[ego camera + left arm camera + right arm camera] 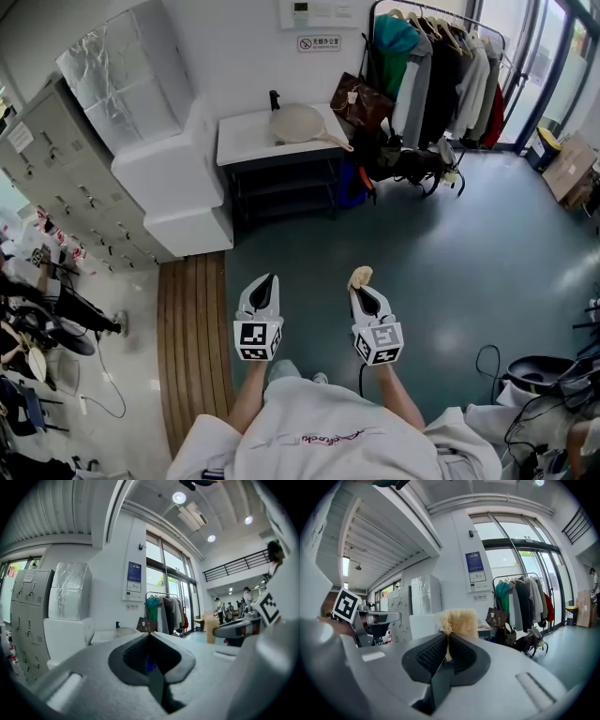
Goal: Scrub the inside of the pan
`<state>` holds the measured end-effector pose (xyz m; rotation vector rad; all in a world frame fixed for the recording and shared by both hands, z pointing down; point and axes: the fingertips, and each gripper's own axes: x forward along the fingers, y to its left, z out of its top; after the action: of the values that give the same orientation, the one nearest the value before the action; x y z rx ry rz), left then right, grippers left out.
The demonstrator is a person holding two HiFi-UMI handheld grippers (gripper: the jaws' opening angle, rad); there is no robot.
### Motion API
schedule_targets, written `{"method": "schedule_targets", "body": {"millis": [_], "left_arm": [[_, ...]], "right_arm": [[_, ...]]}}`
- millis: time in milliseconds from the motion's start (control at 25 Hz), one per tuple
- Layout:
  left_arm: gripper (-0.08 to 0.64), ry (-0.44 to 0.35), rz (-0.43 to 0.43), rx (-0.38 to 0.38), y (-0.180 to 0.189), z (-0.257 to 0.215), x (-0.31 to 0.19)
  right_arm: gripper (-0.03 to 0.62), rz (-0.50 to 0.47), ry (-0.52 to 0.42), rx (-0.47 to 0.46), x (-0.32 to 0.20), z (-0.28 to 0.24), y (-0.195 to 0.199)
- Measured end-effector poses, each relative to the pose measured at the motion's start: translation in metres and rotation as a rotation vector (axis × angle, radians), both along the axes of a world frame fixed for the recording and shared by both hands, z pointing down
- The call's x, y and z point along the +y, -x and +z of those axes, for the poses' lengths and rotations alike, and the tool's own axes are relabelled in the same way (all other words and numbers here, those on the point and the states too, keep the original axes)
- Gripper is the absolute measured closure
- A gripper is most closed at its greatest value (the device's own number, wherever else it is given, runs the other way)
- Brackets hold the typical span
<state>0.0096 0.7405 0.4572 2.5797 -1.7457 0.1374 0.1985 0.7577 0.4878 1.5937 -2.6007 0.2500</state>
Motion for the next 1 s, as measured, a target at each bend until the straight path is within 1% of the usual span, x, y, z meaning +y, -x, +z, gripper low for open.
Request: {"method": "schedule_targets", "body": {"millis": [200, 480, 720, 1000], "left_arm": [[0.560, 0.021, -0.017, 0.000, 0.004, 0.013, -0.004], [0.560, 0.017, -0.014, 0.007, 0.009, 0.015, -0.028], [0.560, 0.010, -0.001, 0.017, 0.013, 0.021, -0.066], [0.560, -0.004, 0.015, 0.018, 0.027, 0.023, -0.132]], "right_arm": [[0.569, -0.017, 0.005, 0.001, -0.005, 0.005, 0.004], [0.569, -0.010, 0.002, 0.003, -0.027, 0.009, 0.010], [0.569, 0.000, 0.003, 0.012, -0.060, 0.015, 0.016], [0.569, 0.011, -0.016, 0.027, -0.125, 0.013, 0.033]]}}
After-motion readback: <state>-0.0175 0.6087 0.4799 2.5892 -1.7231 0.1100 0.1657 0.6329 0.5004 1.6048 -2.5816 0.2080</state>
